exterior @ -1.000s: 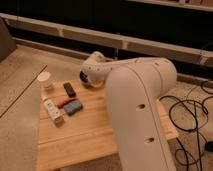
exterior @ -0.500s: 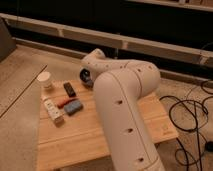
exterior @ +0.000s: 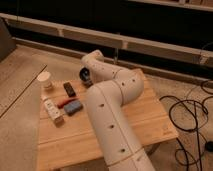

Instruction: Push the ceramic bowl across the table

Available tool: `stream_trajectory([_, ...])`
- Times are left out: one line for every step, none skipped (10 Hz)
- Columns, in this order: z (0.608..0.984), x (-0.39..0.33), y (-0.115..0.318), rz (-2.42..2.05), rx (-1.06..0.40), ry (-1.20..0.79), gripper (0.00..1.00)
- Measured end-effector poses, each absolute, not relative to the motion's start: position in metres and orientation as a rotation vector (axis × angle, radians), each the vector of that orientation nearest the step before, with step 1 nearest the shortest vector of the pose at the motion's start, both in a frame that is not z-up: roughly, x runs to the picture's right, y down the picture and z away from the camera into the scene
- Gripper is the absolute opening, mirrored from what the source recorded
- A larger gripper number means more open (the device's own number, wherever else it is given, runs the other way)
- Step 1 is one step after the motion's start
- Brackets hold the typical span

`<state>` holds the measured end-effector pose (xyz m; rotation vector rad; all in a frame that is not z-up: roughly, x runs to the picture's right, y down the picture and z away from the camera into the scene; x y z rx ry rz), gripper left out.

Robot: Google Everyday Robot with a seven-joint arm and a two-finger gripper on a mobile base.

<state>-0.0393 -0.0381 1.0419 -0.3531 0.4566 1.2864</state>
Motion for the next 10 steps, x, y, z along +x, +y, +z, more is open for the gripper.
stream_trajectory([1.051, -0.046, -0.06, 1.25, -0.29, 0.388, 0.0])
stream_trajectory([1.054, -0.054, -0.083, 1.215, -0.228, 0.311, 0.0])
stream_trajectory([1.055, -0.062, -0.101, 1.185, -0.182, 0.245, 0.0])
stream_trajectory([1.052, -0.078, -0.127, 1.134, -0.115, 0.121, 0.0])
stream_trajectory([1.048, -0.087, -0.136, 1.113, -0.09, 0.056, 0.0])
stream_trajectory([1.04, -0.096, -0.139, 1.094, -0.076, -0.017, 0.0])
stream_trajectory([1.033, -0.104, -0.139, 1.083, -0.073, -0.069, 0.01])
stream_trajectory([1.028, -0.109, -0.139, 1.074, -0.072, -0.1, 0.07])
stream_trajectory([1.027, -0.112, -0.138, 1.071, -0.073, -0.106, 0.18])
stream_trajectory([1.027, -0.112, -0.138, 1.071, -0.074, -0.106, 0.29])
